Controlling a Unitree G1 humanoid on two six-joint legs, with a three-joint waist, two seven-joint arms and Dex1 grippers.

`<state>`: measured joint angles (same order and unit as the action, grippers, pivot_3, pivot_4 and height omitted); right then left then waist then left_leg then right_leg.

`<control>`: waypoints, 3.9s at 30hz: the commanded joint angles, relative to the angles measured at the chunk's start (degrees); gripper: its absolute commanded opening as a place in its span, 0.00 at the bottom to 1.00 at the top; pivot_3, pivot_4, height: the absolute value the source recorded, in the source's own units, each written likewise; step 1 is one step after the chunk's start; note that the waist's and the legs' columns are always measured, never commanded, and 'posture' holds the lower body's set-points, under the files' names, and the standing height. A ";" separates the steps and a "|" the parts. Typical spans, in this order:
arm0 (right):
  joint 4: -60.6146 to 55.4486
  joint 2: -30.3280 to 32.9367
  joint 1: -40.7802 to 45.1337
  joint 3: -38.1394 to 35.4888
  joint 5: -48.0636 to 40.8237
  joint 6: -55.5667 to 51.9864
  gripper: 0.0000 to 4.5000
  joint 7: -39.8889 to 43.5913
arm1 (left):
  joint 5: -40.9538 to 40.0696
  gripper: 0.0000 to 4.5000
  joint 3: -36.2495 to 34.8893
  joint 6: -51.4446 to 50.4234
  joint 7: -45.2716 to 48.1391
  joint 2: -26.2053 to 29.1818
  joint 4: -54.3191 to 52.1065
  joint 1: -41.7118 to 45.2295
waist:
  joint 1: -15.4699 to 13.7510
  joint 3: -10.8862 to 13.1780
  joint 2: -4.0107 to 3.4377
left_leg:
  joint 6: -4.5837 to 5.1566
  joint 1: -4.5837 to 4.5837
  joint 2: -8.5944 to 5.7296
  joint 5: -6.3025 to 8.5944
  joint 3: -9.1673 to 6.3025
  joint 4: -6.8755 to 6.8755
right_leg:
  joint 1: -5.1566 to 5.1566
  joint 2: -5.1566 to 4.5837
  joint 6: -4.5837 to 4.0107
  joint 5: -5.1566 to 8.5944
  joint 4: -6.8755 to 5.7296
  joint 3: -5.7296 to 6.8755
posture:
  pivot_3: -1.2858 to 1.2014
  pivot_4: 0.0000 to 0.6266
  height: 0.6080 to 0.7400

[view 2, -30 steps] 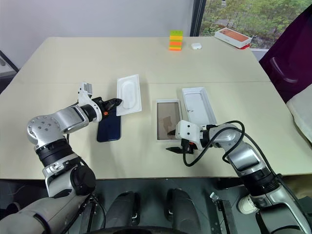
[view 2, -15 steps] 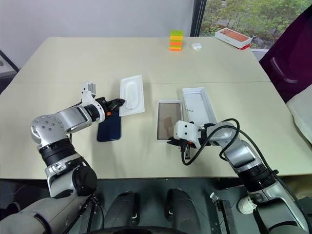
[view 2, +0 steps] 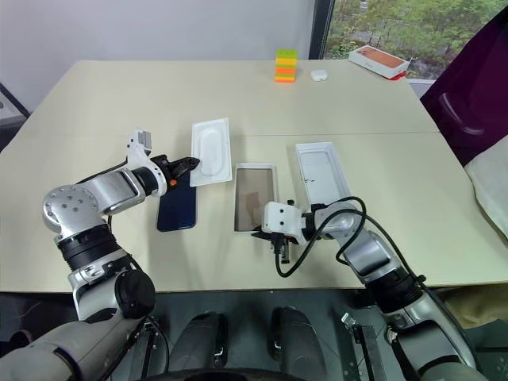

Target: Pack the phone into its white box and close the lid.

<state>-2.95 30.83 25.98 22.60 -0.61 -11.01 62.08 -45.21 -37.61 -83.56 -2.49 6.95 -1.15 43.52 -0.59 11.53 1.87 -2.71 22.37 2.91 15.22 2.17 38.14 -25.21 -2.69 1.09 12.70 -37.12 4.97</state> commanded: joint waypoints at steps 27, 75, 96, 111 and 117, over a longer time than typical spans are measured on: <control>-5.13 8.64 -2.71 -21.33 -20.26 -13.60 0.30 2.49 | -0.37 0.00 0.99 -8.94 -3.46 -8.61 -12.41 -4.10 | -0.12 0.01 0.02 | 0.01 0.02 -0.03 0.01 -0.01 0.00 | 0.01 -0.01 0.01 0.01 0.04 0.00 | 0.52 0.24 1.00; 4.22 2.45 4.57 -20.77 -17.19 -8.28 0.30 -5.61 | -7.11 0.50 15.45 2.23 9.09 8.19 -19.34 -8.47 | 0.50 0.03 0.00 | 0.00 0.01 0.01 0.00 -0.03 -0.05 | -0.05 0.05 0.00 0.01 0.00 -0.02 | 0.52 0.24 1.00; -6.63 -5.69 7.67 0.03 -4.19 -17.98 0.00 -15.00 | 7.16 0.51 19.00 53.24 51.92 30.83 -11.71 -29.19 | -0.03 0.03 -0.04 | 0.04 0.11 0.01 0.03 0.08 -0.12 | -0.17 -0.02 -0.04 0.02 0.09 0.00 | 0.52 0.24 1.00; -4.12 1.08 7.29 3.91 4.75 -9.10 0.00 -8.91 | 6.95 0.51 20.17 54.76 52.16 30.13 -13.03 -30.34 | -0.04 0.03 -0.04 | 0.06 0.11 0.04 0.04 0.09 -0.13 | -0.19 0.01 0.15 0.13 0.10 0.03 | 0.52 0.24 1.00; -1.93 0.02 6.76 3.40 5.75 -7.36 0.00 -9.68 | 6.51 0.51 20.21 54.60 51.04 29.47 -12.42 -28.97 | -0.06 0.03 -0.04 | 0.06 0.10 0.04 0.04 0.09 -0.12 | -0.19 0.01 0.15 0.13 0.10 0.03 | 0.52 0.24 1.00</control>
<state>-4.59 31.34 32.41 26.74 4.80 -19.10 52.58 -37.79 -16.51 -29.76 49.01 36.39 -12.37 13.62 -0.65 11.56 1.83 -2.65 22.47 2.96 15.26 2.27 38.02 -25.39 -2.68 1.24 12.83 -37.02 5.00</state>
